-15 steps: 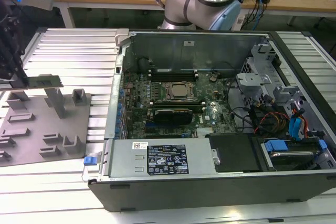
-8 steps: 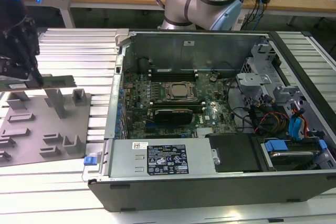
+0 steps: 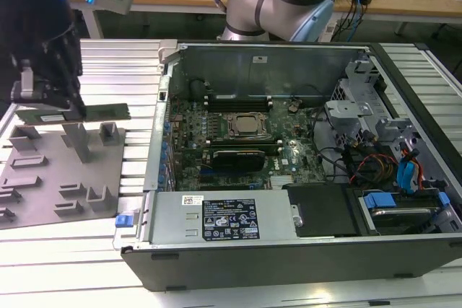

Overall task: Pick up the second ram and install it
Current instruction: 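Pick up the second ram and move it above second insertion slot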

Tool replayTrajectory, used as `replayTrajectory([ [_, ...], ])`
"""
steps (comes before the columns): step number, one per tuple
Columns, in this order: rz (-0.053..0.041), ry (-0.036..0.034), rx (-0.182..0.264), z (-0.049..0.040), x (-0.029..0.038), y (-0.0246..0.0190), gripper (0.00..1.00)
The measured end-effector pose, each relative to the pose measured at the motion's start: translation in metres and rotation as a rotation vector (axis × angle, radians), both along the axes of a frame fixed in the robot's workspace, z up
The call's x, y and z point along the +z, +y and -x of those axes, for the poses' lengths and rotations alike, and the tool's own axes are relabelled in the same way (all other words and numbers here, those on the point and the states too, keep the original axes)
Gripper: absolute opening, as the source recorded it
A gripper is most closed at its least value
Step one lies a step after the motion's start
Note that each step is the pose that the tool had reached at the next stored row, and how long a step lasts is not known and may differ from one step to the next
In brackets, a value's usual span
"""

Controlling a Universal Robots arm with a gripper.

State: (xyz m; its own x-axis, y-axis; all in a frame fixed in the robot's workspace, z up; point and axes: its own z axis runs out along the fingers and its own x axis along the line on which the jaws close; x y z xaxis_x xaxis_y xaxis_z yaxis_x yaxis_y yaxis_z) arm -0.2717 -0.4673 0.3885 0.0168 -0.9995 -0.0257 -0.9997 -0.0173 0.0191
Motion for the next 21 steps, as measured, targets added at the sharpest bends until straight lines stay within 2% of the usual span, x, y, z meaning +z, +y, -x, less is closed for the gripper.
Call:
replayTrajectory([
  [2,0.0001,0.0001,0.000,-0.0148,0.0000,0.0000,0.14],
  [6,0.0000,0.0001,0.000,-0.0302,-0.0001,0.0000,0.14],
  [8,0.0001,0.0002,0.000,-0.0411,-0.0003,0.0000,0.14],
  [11,0.0000,0.0001,0.000,-0.0510,-0.0005,0.0000,0.14],
  [17,0.0000,0.0003,0.000,-0.0848,-0.0011,0.0000,0.14],
  [19,0.0000,0.0003,0.000,-0.0909,-0.0012,0.0000,0.14],
  [21,0.0001,0.0004,0.000,-0.1017,-0.0015,0.0000,0.14],
])
